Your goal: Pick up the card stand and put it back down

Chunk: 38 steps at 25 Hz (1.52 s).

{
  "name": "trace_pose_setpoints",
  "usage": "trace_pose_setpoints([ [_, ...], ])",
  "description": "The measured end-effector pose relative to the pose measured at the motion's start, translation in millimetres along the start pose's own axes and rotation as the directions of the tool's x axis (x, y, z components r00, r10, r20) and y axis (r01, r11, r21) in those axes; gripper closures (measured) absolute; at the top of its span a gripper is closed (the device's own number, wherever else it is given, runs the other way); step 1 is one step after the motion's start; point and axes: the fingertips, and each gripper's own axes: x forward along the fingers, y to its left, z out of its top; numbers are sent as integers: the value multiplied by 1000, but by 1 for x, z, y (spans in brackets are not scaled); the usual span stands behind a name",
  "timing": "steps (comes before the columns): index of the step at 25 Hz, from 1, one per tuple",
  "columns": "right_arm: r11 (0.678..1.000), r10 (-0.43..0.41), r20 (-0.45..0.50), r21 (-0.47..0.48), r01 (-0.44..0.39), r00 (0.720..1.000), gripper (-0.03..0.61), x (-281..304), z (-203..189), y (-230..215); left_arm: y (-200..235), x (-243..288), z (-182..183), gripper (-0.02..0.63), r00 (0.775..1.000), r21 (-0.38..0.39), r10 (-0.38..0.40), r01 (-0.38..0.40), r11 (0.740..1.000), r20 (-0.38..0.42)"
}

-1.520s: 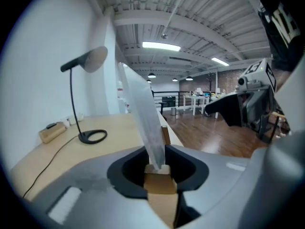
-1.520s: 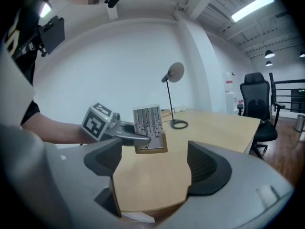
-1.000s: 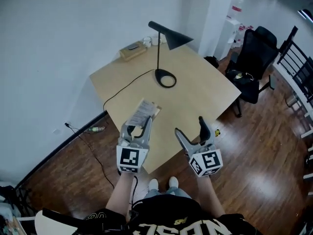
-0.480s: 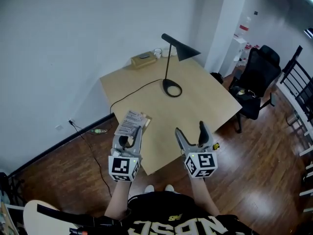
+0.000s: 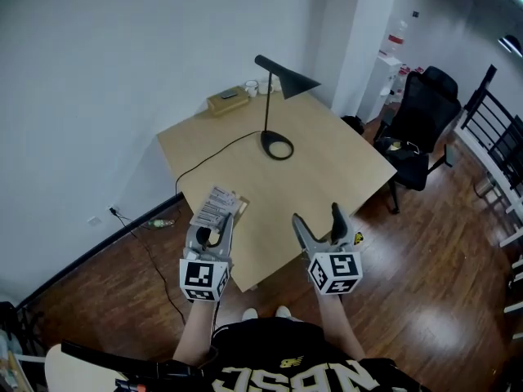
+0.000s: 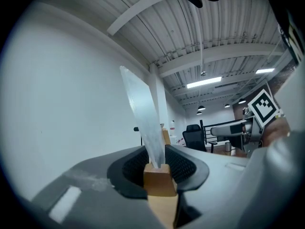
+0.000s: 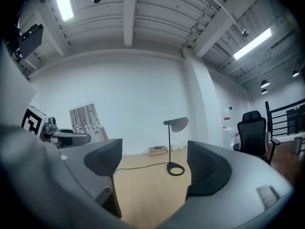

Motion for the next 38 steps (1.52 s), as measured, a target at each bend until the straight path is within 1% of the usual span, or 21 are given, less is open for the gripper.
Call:
trace_pose_setpoints([
  [4, 999, -37, -17, 8, 37, 999, 157, -8, -10, -24, -14, 18, -8, 500, 999, 8, -46, 46, 999, -30],
  [8, 998, -60, -66, 31, 62, 996, 160, -14, -38, -42, -32, 37, -21, 500, 990, 19, -122, 123, 992, -66],
  [11, 996, -74, -97, 48, 79, 993, 160, -18, -55, -51, -43, 51, -31, 500, 983, 14, -162, 163, 986, -83],
  [17, 994, -80, -119, 61, 88, 990, 160, -16, -66, -61, -61, 82, -52, 503, 969, 14, -218, 221, 975, -120],
  [20, 994, -86, -128, 62, 94, 988, 160, -11, -73, -69, -65, 107, -68, 504, 960, 13, -243, 247, 969, -142],
  [24, 990, -107, -153, 80, 120, 982, 160, -5, -85, -91, -73, 155, -92, 505, 945, 10, -275, 282, 959, -178],
  [29, 972, -176, -219, 116, 205, 960, 160, -17, -126, -125, -109, 215, -145, 505, 896, -4, -373, 384, 923, -239],
  [31, 962, -208, -233, 128, 242, 950, 160, -18, -146, -142, -126, 244, -167, 505, 871, -6, -422, 434, 901, -251],
  [35, 936, -268, -274, 154, 317, 924, 160, -24, -182, -175, -176, 299, -201, 505, 806, -5, -534, 551, 835, -257],
  [38, 915, -302, -303, 174, 365, 904, 160, -31, -201, -194, -222, 331, -231, 505, 746, 4, -616, 638, 770, -255],
])
